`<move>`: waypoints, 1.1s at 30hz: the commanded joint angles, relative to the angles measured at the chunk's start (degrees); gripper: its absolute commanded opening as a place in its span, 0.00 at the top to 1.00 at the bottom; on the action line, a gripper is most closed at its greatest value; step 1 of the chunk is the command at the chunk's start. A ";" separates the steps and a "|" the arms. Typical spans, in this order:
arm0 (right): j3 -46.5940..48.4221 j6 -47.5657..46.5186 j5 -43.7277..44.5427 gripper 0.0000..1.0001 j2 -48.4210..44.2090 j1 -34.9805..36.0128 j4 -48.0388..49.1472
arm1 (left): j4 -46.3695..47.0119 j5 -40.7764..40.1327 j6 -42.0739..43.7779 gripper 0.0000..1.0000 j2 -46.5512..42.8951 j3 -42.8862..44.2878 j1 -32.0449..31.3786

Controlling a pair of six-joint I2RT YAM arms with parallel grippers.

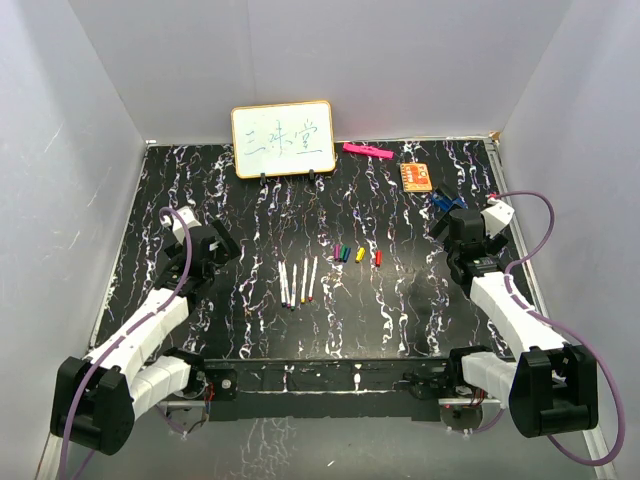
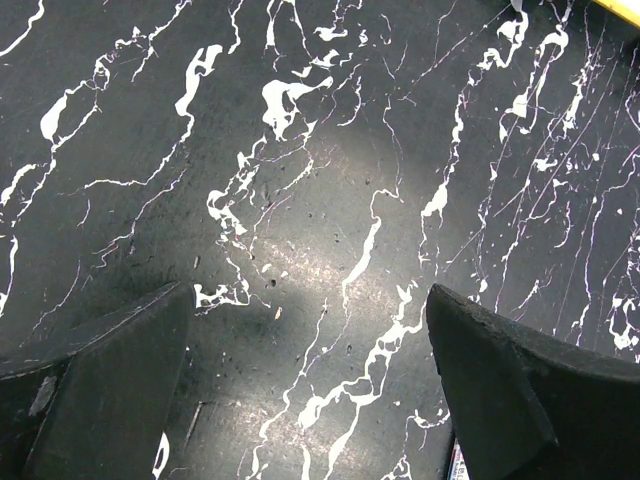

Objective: Insert the pens into the pen caps

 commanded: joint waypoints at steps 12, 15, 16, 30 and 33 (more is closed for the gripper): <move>2.03 0.71 2.26 0.02 0.01 0.05 1.92 | -2.33 -4.24 -3.41 0.01 -1.31 2.66 0.13; 1.68 0.80 2.36 0.02 -0.29 0.01 1.69 | -0.49 -3.29 -2.61 0.01 -2.42 1.70 0.11; 1.61 0.87 2.30 0.02 -0.38 0.06 1.64 | -0.13 -3.28 -2.61 0.01 -2.77 1.37 0.11; 2.34 0.55 -1.74 0.02 -0.19 0.01 2.14 | 0.05 1.04 1.56 0.01 -7.14 0.10 0.10; 1.53 -0.99 -5.82 0.02 -0.31 0.08 4.08 | 1.49 7.28 4.04 0.01 -6.14 0.73 0.13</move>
